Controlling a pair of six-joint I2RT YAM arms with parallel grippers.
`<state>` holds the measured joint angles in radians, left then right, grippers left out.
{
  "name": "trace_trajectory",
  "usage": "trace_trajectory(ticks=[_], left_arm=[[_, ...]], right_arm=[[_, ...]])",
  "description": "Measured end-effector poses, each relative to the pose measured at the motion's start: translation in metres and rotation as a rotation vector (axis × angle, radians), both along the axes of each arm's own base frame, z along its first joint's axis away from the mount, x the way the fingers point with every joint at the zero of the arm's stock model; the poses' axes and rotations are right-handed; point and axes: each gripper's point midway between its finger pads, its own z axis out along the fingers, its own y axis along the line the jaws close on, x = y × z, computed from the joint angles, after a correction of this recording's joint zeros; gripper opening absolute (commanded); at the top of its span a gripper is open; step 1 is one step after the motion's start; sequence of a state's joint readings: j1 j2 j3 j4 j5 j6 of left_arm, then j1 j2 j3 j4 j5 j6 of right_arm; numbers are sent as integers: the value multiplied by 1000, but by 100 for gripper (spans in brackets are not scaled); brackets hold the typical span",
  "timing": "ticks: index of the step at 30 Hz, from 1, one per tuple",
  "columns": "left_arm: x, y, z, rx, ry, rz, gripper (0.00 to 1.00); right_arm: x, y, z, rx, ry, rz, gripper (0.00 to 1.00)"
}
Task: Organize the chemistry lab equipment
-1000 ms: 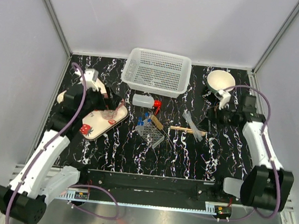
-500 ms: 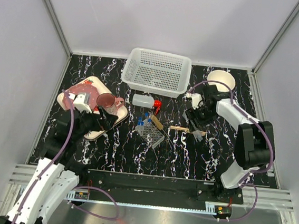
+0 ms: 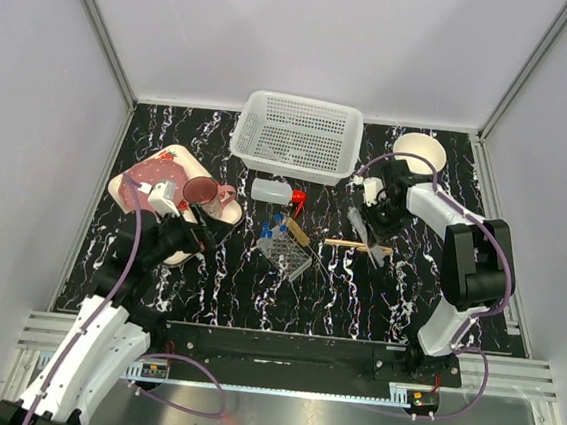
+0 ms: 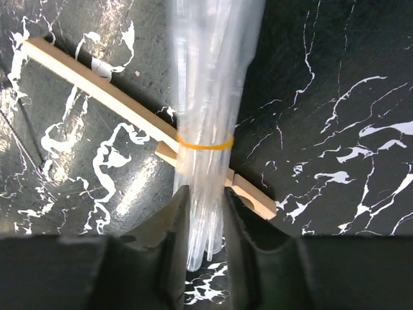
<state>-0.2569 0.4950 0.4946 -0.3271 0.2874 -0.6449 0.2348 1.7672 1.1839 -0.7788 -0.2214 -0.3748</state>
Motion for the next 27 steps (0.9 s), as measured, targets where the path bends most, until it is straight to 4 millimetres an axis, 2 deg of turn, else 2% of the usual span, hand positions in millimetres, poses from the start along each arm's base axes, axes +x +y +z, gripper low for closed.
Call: trace_trajectory(ticks=[3, 7, 11, 15, 19, 22, 27], left_arm=[[4, -8, -7, -37, 50, -21, 99], [4, -21, -16, -97, 105, -67, 99], [0, -35, -15, -188, 120, -126, 99], [1, -46, -4, -271, 118, -171, 99], [2, -59, 7, -327, 110, -214, 99], [-4, -76, 9, -344, 122, -270, 99], [-16, -117, 9, -339, 163, -372, 99]], right_arm=[[0, 0, 0, 2, 2, -5, 11], [0, 2, 1, 9, 1, -3, 5], [-5, 5, 9, 41, -13, 12, 4], [-19, 18, 33, 140, -56, 66, 3], [-36, 39, 65, 303, -98, 147, 3], [-54, 58, 83, 445, -82, 219, 3], [-80, 77, 100, 617, -12, 295, 3]])
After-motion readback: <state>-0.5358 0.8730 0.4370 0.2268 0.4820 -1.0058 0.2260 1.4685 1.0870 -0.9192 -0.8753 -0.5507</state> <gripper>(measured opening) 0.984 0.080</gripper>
